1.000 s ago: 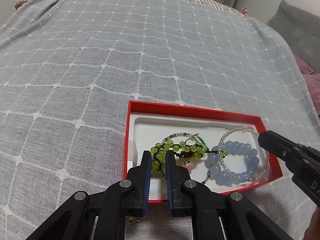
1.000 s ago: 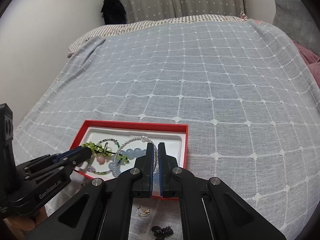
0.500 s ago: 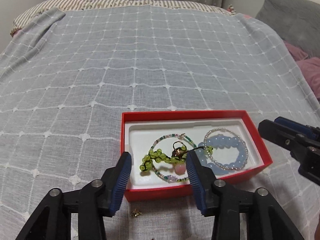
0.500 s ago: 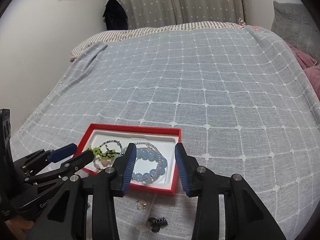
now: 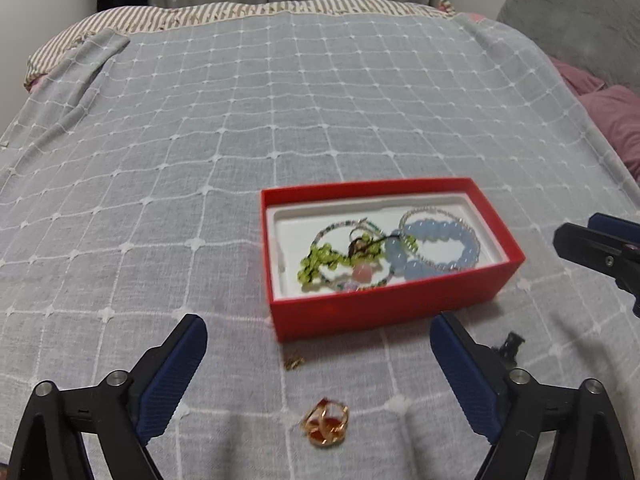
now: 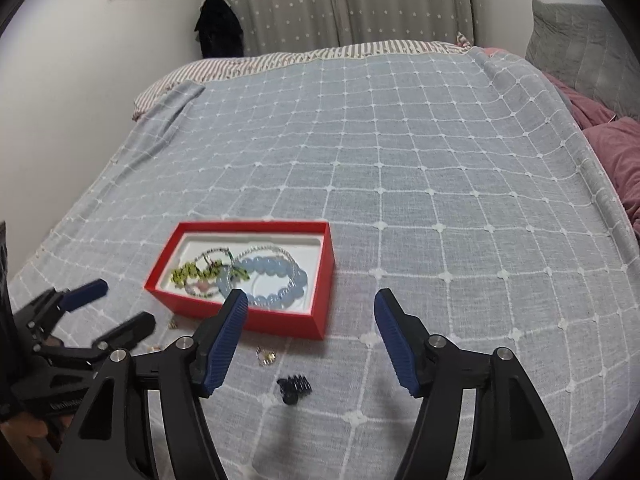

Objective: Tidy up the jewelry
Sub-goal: 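Move the left tool to the gold ring and close on it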

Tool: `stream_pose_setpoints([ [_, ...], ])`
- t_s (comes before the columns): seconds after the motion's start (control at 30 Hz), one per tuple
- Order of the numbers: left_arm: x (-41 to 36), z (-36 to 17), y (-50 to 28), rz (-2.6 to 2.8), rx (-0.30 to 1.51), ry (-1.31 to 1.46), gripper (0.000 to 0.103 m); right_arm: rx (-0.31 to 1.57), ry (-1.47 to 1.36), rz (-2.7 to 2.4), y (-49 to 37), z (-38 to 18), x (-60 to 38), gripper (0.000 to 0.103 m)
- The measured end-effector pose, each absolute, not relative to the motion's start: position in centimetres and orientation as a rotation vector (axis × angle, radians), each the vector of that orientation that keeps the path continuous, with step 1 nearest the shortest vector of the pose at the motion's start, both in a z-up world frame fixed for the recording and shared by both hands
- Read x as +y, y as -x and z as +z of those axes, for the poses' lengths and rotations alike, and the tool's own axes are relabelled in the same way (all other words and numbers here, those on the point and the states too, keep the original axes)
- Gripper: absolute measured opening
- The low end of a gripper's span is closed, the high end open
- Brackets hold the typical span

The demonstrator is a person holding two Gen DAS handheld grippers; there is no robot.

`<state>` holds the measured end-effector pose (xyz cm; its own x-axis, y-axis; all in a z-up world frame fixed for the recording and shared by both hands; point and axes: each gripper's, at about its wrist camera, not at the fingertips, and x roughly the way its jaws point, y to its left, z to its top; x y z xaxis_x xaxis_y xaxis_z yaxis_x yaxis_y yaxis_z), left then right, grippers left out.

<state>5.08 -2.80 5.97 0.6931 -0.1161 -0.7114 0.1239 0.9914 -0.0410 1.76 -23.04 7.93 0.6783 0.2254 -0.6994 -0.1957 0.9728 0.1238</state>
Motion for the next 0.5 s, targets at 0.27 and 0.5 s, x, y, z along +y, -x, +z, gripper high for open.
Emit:
stream_pose_setpoints([
  [0.27, 0.1, 4.4, -3.7, -0.096, 0.855, 0.017, 0.101, 0.846, 0.026, 0.233, 0.6, 6.3, -23.6, 0.071],
  [0.5, 1.3, 3.1, -2.4, -0.098, 0.890, 0.002, 0.101, 0.912, 0.016, 0.221, 1.8, 4.5, -24.7, 0.071],
])
